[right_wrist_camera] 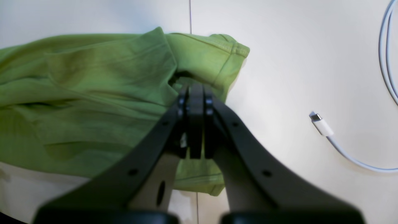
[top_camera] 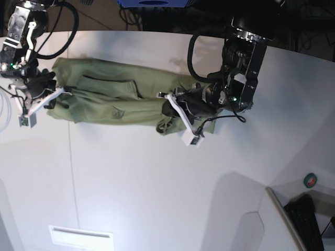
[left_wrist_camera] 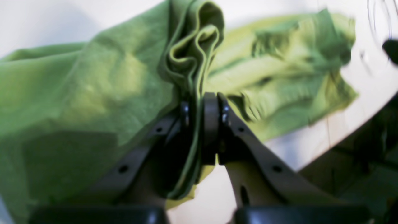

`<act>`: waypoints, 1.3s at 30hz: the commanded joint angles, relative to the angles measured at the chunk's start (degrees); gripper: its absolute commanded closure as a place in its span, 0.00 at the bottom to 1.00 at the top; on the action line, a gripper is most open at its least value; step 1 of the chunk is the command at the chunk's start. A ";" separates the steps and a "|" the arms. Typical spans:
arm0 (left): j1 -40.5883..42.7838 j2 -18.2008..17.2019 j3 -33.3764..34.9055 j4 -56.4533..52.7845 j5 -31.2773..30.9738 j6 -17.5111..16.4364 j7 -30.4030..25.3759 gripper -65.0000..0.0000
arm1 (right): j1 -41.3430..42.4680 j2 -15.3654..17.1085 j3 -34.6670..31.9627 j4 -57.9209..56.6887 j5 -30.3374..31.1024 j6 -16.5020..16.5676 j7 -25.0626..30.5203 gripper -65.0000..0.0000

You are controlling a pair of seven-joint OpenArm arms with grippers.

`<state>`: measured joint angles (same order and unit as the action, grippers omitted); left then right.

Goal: Layout the t-shirt on the table in an organized manner, then fold the t-shirt properly
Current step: 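Fold the shirt end with the left gripper toward the right gripper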

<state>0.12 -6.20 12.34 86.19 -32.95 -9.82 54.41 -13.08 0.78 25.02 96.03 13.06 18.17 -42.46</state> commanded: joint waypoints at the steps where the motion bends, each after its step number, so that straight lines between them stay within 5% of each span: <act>1: -0.87 0.26 0.37 0.88 -1.03 -0.42 -0.92 1.00 | 0.47 0.41 0.17 1.25 0.52 0.16 0.92 1.00; 6: -0.69 0.17 0.72 0.44 -1.03 -0.42 -5.40 1.00 | 0.29 0.41 0.26 1.25 0.52 0.16 0.92 1.00; 39: -0.96 0.26 0.80 -2.10 -1.12 -0.42 -5.67 1.00 | 0.29 0.41 0.26 1.25 0.52 0.16 0.92 1.00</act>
<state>0.01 -5.93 13.19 83.18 -33.06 -9.82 49.71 -13.23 0.78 25.02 96.03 13.04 18.17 -42.65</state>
